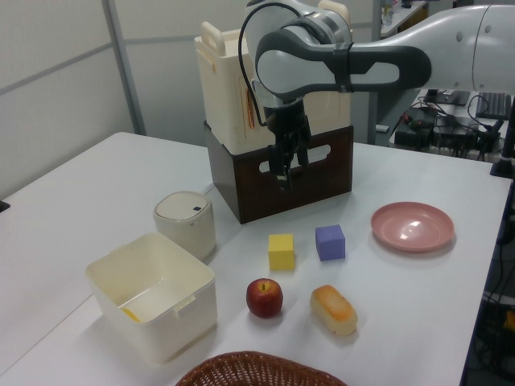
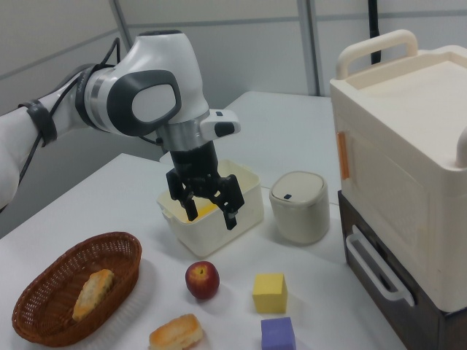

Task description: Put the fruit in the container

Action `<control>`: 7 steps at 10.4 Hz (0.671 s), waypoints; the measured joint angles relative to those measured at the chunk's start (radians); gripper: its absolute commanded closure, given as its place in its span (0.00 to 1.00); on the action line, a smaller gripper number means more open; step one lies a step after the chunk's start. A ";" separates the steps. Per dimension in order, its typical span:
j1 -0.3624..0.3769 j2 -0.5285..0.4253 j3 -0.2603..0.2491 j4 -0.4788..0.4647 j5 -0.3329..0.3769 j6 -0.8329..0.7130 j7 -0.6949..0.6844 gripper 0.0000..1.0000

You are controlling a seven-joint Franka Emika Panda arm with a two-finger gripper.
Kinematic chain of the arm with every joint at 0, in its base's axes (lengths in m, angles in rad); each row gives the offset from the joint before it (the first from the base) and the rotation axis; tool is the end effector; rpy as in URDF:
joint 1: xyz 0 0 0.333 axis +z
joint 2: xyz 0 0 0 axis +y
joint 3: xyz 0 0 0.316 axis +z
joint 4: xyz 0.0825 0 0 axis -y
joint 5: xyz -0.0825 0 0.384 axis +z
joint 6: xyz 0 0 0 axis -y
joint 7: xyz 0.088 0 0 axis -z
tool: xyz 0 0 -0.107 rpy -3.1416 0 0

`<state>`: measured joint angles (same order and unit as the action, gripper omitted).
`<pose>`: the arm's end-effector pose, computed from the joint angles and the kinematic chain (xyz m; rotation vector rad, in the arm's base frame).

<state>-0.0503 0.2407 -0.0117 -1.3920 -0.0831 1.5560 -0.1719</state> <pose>0.6217 -0.0467 0.5658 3.0576 0.1715 -0.1320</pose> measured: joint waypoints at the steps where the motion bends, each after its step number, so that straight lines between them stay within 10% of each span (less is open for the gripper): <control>1: 0.001 0.001 0.001 0.000 0.001 0.000 0.000 0.00; 7: 0.039 0.075 0.015 -0.010 0.043 0.012 -0.001 0.00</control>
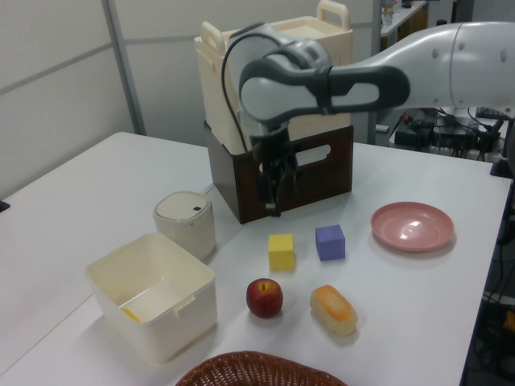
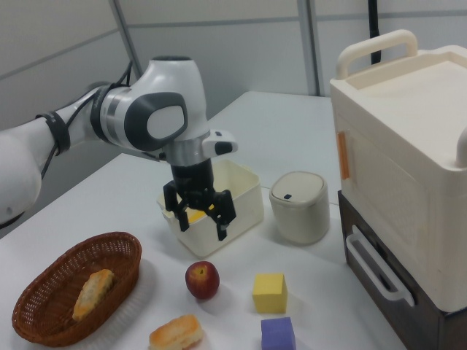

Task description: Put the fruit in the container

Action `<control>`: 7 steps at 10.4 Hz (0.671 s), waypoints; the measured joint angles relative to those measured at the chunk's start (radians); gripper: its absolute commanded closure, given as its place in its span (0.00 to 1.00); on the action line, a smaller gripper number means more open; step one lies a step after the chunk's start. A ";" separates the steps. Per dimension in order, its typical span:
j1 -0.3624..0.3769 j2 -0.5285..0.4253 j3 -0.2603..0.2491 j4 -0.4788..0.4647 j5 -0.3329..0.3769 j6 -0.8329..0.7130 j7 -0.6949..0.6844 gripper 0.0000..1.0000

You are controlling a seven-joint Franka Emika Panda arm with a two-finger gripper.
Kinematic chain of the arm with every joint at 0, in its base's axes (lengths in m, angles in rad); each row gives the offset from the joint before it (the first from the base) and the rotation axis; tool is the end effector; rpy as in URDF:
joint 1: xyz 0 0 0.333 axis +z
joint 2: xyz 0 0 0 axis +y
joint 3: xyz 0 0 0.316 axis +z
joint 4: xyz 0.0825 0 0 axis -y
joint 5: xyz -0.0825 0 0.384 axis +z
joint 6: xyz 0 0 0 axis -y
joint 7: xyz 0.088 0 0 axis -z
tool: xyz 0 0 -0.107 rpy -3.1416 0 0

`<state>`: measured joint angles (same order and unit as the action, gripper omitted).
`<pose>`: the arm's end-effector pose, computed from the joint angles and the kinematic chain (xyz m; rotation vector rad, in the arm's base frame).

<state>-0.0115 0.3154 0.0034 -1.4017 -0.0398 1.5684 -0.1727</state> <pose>0.6395 -0.0097 0.5147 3.0967 0.2598 -0.2360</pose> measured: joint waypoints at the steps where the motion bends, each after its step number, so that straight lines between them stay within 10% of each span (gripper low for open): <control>1: 0.041 0.032 0.001 -0.005 0.000 0.001 0.001 0.00; 7: 0.133 0.209 0.001 -0.038 -0.001 0.038 0.001 0.00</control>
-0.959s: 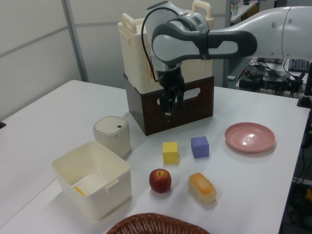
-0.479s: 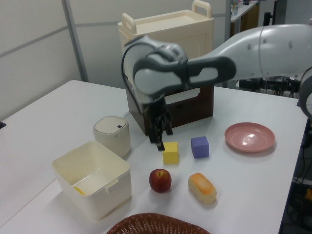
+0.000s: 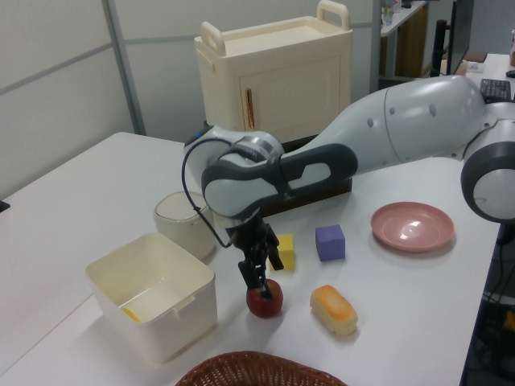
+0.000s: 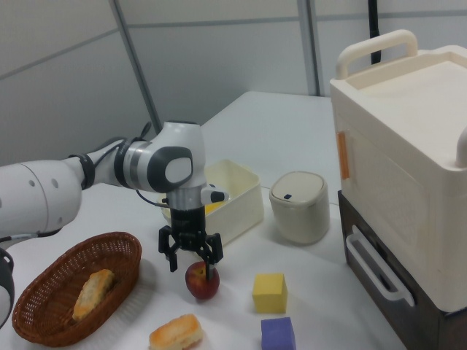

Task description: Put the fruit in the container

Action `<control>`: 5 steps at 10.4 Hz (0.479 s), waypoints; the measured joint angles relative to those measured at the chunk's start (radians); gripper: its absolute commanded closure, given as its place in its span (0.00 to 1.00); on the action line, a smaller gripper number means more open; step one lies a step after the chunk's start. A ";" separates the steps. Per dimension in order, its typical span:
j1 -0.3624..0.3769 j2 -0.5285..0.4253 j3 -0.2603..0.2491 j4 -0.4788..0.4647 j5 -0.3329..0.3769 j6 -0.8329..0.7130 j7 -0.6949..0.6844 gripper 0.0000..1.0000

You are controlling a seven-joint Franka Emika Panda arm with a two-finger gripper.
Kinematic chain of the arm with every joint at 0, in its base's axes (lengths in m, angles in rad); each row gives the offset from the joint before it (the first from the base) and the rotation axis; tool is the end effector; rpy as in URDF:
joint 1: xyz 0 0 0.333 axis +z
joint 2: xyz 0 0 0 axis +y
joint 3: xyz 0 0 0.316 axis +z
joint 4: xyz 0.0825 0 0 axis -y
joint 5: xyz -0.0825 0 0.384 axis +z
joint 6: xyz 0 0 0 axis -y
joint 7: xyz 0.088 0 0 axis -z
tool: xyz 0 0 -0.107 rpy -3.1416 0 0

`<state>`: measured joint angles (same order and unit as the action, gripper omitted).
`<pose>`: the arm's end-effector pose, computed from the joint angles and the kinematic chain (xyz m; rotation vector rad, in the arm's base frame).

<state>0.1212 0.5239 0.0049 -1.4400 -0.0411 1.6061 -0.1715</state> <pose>0.6562 0.0784 0.3635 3.0263 0.4671 -0.5549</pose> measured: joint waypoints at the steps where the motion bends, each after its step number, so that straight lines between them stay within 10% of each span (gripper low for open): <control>1: 0.002 0.015 0.000 -0.001 0.000 0.030 0.000 0.00; 2: 0.003 0.027 0.000 -0.001 0.000 0.060 0.000 0.00; 4: 0.005 0.045 0.000 -0.004 0.000 0.151 0.000 0.96; 5: 0.009 0.053 0.000 -0.006 -0.001 0.157 -0.001 1.00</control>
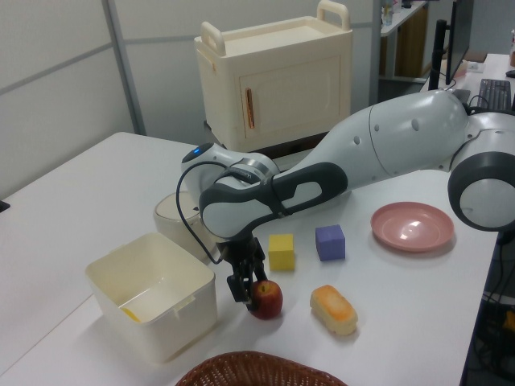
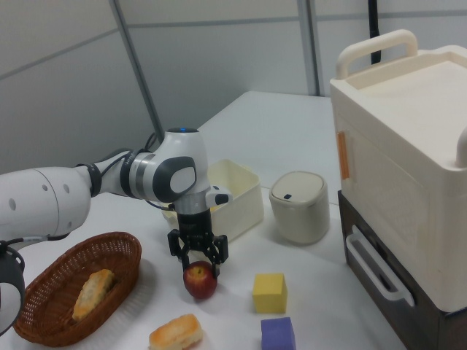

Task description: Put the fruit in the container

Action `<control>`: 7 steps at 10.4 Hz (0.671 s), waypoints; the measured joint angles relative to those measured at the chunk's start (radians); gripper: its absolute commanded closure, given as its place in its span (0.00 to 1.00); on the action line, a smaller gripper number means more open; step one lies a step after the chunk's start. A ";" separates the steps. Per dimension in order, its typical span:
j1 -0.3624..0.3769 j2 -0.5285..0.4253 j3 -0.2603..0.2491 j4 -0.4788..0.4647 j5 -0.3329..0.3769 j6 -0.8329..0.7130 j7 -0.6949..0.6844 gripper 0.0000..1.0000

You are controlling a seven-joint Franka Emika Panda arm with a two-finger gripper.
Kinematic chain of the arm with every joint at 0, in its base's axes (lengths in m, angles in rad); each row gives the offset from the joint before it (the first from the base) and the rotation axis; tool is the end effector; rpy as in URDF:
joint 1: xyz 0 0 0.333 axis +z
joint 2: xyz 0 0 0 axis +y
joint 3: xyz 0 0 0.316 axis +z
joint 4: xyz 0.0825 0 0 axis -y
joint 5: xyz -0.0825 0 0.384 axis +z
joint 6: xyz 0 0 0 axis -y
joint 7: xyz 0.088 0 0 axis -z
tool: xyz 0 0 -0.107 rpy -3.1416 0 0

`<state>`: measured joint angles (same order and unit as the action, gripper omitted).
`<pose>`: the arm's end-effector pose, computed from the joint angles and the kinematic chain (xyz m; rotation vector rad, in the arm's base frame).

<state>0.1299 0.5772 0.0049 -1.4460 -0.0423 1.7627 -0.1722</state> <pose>0.6749 0.0872 0.3331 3.0432 0.4912 -0.4048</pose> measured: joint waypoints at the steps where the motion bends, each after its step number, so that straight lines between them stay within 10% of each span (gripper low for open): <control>1: 0.004 -0.001 0.000 0.003 -0.003 0.000 -0.004 1.00; 7: -0.027 -0.118 -0.013 0.082 -0.001 -0.078 0.012 1.00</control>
<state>0.1030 0.4593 -0.0083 -1.3636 -0.0436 1.6842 -0.1605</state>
